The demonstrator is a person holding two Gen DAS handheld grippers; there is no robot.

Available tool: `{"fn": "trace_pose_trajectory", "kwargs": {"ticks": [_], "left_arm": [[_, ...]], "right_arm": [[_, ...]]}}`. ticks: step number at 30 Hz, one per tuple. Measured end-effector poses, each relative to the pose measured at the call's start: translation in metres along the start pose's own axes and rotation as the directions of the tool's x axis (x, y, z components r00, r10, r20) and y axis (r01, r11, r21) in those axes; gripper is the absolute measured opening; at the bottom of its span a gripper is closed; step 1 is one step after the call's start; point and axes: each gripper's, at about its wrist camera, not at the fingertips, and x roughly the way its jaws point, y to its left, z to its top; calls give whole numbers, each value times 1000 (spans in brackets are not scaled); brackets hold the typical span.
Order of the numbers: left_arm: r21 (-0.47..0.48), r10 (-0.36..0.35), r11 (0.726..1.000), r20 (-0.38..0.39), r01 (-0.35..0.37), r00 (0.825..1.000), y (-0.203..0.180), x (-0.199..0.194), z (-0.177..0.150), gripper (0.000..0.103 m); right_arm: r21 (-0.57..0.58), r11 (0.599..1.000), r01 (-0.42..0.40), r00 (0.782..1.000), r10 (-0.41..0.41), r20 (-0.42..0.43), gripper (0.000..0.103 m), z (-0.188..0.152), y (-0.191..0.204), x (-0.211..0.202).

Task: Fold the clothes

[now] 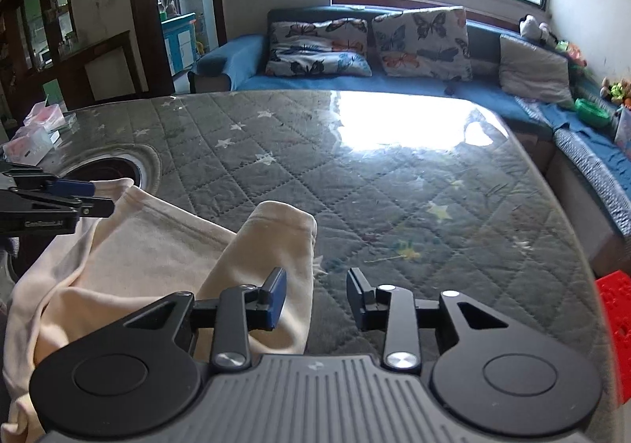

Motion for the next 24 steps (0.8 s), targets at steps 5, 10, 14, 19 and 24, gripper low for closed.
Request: {"fn": "trace_pose_trajectory", "kwargs": {"ticks": [5, 10, 14, 19, 24], "left_arm": [[10, -30, 1000, -3, 30, 1000, 0, 11, 0, 41], [23, -63, 998, -2, 63, 998, -2, 16, -3, 26], [21, -77, 997, 3, 77, 997, -1, 18, -3, 14], [18, -77, 997, 15, 76, 997, 3, 18, -4, 6], [14, -61, 998, 49, 61, 997, 7, 12, -2, 3]], "right_arm": [[41, 998, -51, 999, 51, -15, 34, 6, -3, 18], [64, 994, -88, 996, 89, -20, 34, 13, -5, 31], [95, 988, -120, 992, 123, -28, 33, 16, -9, 41], [122, 980, -158, 986, 162, -25, 22, 17, -10, 45], [91, 985, -147, 989, 147, 5, 4, 21, -3, 41]]}}
